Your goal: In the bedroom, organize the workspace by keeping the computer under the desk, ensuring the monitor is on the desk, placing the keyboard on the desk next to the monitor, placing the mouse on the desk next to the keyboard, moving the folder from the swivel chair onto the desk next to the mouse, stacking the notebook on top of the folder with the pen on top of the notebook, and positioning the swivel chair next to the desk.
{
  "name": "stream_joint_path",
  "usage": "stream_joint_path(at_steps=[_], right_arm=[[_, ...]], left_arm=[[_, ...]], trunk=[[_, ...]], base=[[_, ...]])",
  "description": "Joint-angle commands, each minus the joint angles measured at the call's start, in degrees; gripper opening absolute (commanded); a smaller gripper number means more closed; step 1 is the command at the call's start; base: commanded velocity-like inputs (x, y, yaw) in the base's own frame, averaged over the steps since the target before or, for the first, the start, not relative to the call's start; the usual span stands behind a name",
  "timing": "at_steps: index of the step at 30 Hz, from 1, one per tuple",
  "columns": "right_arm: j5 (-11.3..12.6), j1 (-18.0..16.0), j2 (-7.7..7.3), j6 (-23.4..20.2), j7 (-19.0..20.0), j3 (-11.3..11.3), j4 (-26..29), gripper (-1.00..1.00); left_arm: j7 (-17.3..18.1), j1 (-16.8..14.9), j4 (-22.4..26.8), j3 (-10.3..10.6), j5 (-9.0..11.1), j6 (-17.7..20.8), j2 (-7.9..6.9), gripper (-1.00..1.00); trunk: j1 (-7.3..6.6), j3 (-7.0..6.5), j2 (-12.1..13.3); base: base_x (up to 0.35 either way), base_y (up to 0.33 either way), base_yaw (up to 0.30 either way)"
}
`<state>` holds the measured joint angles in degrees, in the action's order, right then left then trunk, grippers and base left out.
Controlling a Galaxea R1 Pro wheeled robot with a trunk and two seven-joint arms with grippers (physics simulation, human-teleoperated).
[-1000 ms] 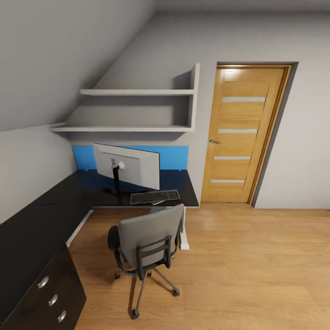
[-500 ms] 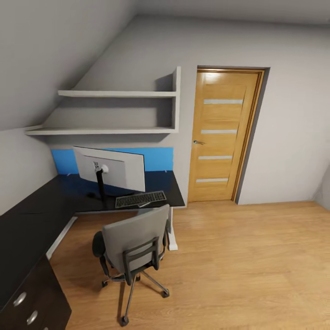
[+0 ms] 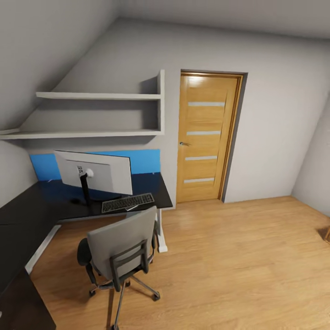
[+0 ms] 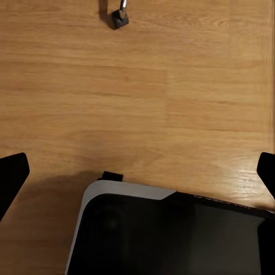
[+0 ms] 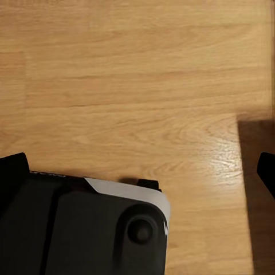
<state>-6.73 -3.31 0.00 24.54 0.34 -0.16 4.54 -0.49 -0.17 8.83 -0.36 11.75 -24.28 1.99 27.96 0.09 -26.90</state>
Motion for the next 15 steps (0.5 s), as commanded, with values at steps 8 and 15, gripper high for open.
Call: stream_joint_path(at_steps=[8,15], right_arm=[[-0.3,-0.03,-0.07,0.16,0.01,-0.1,-0.06,1.0],[-0.3,-0.03,-0.09,0.16,0.01,-0.11,-0.06,1.0]], left_arm=[[0.3,0.0,0.04,0.06,0.1,-0.36,0.22,1.0],[0.42,0.0,0.04,0.09,0.1,-4.33,0.21,1.0]], trunk=[[0.02,-0.42,-0.03],[0.02,-0.8,-0.03]], base=[[0.0,0.0,-0.204],[0.0,0.0,-0.205]])
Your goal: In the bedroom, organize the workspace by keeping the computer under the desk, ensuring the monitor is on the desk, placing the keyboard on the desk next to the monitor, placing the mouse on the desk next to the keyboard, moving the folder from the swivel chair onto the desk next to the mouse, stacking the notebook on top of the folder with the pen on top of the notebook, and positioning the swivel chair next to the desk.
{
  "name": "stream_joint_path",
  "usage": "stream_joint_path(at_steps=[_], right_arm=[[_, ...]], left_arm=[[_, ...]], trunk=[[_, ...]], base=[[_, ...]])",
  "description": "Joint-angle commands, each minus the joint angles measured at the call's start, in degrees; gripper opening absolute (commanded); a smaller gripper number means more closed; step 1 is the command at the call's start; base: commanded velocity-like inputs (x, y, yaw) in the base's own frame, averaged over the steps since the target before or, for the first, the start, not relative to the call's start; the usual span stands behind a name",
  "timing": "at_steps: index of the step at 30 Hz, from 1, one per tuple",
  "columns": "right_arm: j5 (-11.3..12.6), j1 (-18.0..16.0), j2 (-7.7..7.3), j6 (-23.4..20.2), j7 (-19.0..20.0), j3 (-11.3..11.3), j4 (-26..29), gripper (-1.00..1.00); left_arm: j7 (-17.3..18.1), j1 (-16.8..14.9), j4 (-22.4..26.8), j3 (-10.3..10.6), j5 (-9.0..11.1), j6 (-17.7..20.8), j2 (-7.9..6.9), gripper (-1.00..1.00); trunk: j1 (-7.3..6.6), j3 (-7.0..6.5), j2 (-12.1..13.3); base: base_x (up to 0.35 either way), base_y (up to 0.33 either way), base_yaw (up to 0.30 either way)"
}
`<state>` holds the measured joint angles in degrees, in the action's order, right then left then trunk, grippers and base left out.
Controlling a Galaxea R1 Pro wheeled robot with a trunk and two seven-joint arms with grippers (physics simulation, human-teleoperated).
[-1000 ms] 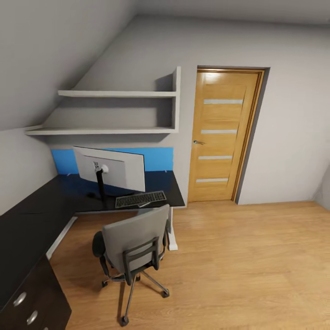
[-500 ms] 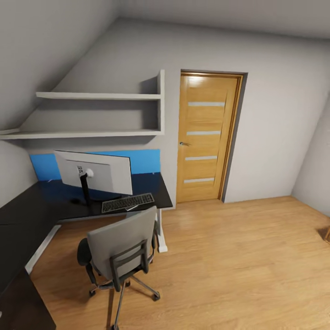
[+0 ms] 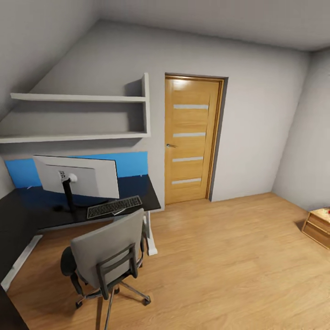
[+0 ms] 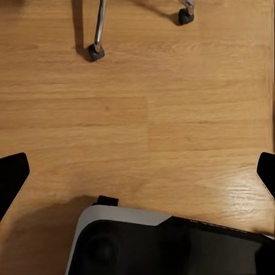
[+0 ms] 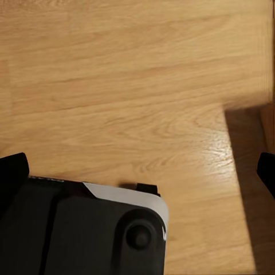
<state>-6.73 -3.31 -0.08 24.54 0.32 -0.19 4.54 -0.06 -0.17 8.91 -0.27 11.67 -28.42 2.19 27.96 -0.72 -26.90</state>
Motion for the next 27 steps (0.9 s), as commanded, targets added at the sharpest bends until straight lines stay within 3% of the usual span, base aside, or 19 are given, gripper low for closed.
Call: stream_joint_path(at_steps=[1,5,16,27], right_arm=[[-0.3,-0.03,-0.01,0.16,0.03,-0.08,-0.04,1.0],[-0.3,-0.03,-0.01,0.16,0.03,-0.08,0.01,1.0],[-0.26,-0.03,-0.01,0.16,0.03,-0.08,0.03,1.0],[-0.23,-0.03,0.07,0.09,0.03,-0.23,0.03,1.0]], left_arm=[[0.05,0.0,-0.03,0.0,0.15,-1.43,0.01,1.0],[0.12,0.0,-0.03,-0.04,0.12,-3.41,0.06,1.0],[0.17,0.0,-0.03,-0.03,0.11,-4.15,0.08,1.0],[0.24,0.0,-0.03,-0.01,0.12,-4.19,0.09,1.0]], trunk=[[0.02,-0.04,-0.03],[0.02,-0.26,-0.03],[0.02,-0.9,-0.03],[0.02,-1.08,-0.03]], base=[[0.0,0.0,-0.205],[0.0,0.0,-0.205],[0.0,0.0,-0.176],[0.049,-0.01,-0.032]])
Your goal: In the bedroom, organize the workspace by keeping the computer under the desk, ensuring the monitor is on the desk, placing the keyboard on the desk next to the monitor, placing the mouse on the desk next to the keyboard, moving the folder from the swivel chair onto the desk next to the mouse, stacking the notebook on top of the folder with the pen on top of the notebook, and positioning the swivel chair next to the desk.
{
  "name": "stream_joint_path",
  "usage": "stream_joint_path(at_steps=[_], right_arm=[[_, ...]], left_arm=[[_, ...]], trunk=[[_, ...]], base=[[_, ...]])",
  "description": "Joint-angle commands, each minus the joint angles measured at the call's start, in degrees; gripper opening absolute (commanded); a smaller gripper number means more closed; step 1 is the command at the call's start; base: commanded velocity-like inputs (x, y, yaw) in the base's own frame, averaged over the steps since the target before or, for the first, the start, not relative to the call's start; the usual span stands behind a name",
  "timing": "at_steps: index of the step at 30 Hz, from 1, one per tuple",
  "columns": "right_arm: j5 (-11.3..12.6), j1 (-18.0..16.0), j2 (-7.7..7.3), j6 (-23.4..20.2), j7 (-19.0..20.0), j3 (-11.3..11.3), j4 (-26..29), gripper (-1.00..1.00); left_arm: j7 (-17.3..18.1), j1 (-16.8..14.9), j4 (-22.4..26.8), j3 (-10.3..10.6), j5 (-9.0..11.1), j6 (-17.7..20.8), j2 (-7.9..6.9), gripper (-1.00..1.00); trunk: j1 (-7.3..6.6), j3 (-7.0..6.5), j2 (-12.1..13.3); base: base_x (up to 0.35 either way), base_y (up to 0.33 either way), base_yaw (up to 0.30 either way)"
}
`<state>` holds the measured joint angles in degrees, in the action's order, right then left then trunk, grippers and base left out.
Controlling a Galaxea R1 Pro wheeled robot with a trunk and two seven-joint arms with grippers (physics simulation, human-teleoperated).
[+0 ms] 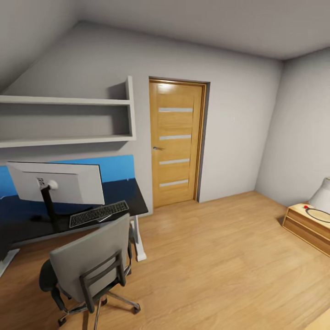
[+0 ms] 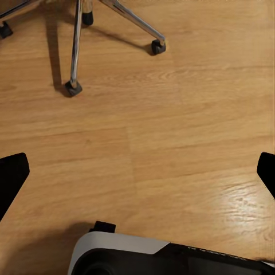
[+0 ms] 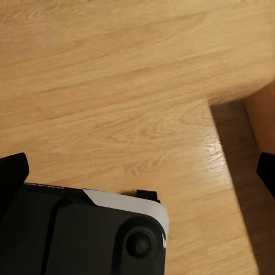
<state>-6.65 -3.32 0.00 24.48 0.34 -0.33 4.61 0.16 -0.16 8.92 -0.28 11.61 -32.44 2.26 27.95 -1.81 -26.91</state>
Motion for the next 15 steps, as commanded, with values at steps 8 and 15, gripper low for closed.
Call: stream_joint_path(at_steps=[8,15], right_arm=[[-0.36,-0.02,0.0,0.13,0.01,-0.11,-0.04,1.0],[-0.38,-0.02,0.0,0.13,0.01,-0.04,-0.04,1.0]], left_arm=[[0.02,-0.02,-0.04,-0.14,0.16,-0.17,0.02,1.0],[0.02,-0.02,-0.04,-0.24,0.16,-0.17,0.02,1.0]], trunk=[[0.03,0.01,-0.02],[0.03,0.01,-0.02]], base=[[0.175,-0.066,-0.001],[0.018,-0.008,0.0]])
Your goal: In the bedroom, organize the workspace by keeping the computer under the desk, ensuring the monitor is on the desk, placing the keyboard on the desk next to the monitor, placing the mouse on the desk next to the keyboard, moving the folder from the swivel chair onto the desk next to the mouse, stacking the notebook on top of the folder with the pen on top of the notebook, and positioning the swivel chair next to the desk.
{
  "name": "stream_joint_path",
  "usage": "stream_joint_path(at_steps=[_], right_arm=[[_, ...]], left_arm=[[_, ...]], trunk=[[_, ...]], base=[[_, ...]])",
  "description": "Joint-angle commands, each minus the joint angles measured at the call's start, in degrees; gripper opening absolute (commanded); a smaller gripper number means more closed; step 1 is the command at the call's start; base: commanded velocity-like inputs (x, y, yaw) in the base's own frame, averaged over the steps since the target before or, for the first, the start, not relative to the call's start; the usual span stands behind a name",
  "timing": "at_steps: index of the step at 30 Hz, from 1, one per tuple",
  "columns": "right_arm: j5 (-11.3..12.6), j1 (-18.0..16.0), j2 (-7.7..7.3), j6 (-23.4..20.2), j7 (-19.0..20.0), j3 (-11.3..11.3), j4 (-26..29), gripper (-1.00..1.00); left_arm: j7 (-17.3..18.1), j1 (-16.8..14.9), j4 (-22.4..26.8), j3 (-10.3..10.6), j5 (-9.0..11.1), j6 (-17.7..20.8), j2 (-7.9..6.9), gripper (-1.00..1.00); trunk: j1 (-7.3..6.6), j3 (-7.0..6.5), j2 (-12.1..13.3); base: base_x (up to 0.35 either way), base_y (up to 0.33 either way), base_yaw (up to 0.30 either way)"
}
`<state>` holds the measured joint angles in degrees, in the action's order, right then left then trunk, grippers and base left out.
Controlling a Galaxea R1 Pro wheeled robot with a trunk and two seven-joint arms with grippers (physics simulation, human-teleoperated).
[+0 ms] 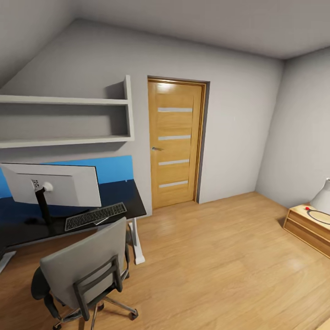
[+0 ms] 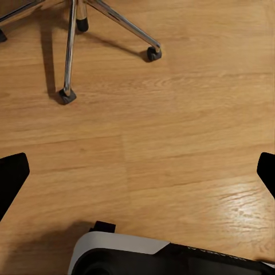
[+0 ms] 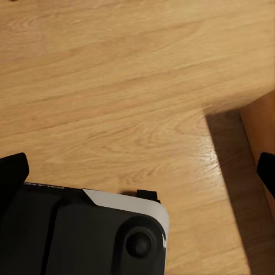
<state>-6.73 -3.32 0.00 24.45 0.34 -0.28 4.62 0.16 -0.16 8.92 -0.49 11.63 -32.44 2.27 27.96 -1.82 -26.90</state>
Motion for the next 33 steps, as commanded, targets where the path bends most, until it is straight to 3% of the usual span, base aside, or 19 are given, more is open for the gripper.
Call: stream_joint_path(at_steps=[1,11,33], right_arm=[[-0.29,-0.02,0.0,0.16,0.02,-0.06,-0.05,1.0],[-0.3,-0.02,0.0,0.16,0.02,0.07,-0.05,1.0],[-0.31,-0.02,-0.08,0.09,0.02,0.21,-0.02,1.0]], left_arm=[[0.02,-0.02,-0.04,-0.01,0.15,-0.13,0.01,1.0],[0.02,-0.02,-0.04,-0.02,0.15,-0.11,0.01,1.0],[0.02,0.0,-0.04,-0.04,0.15,-0.13,0.01,1.0]], trunk=[[0.02,0.02,-0.03],[0.02,0.0,-0.03],[0.02,-0.31,-0.03]], base=[[0.003,-0.052,0.0],[0.001,-0.13,-0.002],[0.0,-0.006,-0.046]])
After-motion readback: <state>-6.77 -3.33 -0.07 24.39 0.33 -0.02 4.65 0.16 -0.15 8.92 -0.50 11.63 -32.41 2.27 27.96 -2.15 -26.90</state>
